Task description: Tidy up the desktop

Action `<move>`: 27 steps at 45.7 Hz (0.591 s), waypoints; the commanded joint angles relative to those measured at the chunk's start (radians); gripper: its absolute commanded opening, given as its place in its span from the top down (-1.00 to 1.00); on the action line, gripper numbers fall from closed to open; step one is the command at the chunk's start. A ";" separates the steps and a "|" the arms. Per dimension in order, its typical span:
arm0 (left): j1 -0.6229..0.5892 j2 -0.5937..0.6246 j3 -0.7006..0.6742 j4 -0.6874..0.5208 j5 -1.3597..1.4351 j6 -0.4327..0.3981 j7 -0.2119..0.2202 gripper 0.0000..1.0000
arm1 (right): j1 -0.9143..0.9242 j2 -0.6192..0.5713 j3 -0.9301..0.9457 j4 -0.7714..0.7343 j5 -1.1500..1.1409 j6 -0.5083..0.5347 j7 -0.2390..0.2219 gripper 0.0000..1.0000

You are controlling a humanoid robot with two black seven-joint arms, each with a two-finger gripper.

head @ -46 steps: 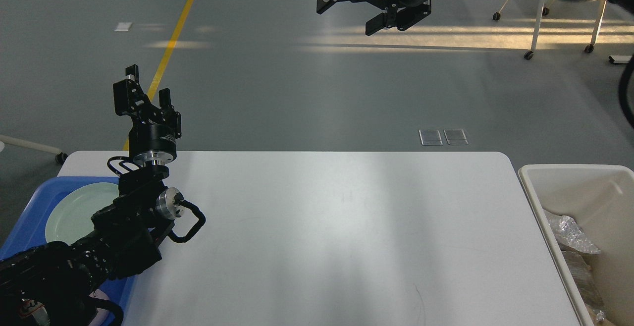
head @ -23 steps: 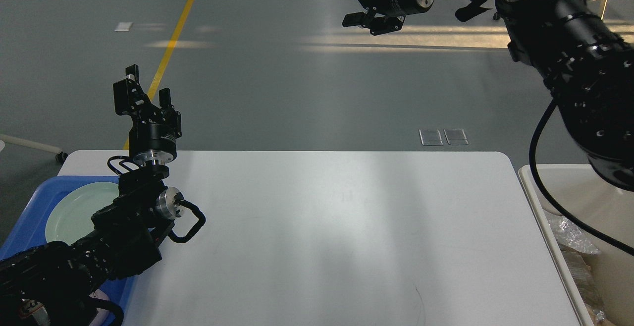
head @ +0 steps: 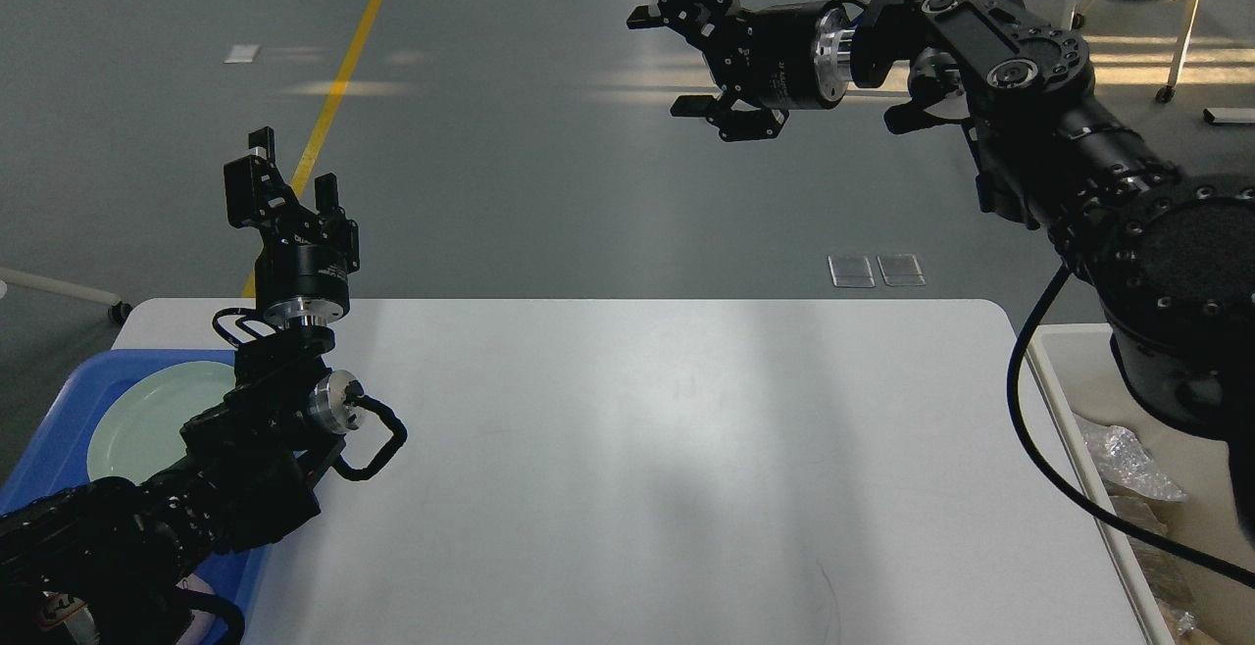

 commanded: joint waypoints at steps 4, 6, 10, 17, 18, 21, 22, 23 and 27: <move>0.000 0.000 0.000 0.000 0.000 0.000 0.000 -0.93 | -0.085 0.013 0.187 0.000 0.025 -0.183 0.001 -1.00; 0.000 0.000 0.000 0.000 0.000 0.000 0.000 -0.92 | -0.101 0.013 0.244 0.000 0.028 -0.240 0.002 -1.00; 0.000 0.000 0.000 0.000 0.000 0.000 0.000 -0.93 | -0.138 0.024 0.384 0.002 0.047 -0.326 0.004 -1.00; 0.000 0.000 0.000 0.000 0.000 0.000 0.000 -0.93 | -0.210 0.055 0.611 0.002 0.073 -0.423 0.008 -1.00; 0.000 0.000 0.000 0.000 0.000 0.000 0.000 -0.93 | -0.217 0.058 0.640 0.002 0.076 -0.436 0.008 -1.00; 0.000 0.000 0.000 0.000 0.000 0.000 0.000 -0.92 | -0.240 0.067 0.729 0.002 0.090 -0.482 0.010 -1.00; 0.000 0.000 0.000 0.000 0.000 0.000 0.000 -0.92 | -0.247 0.070 0.757 0.002 0.096 -0.496 0.010 -1.00; 0.000 0.000 0.000 0.000 0.001 0.000 0.000 -0.93 | -0.251 0.075 0.784 0.002 0.103 -0.512 0.010 -1.00; 0.000 0.000 0.000 0.000 0.000 0.000 0.000 -0.92 | -0.270 0.082 0.881 0.003 0.129 -0.571 0.010 -1.00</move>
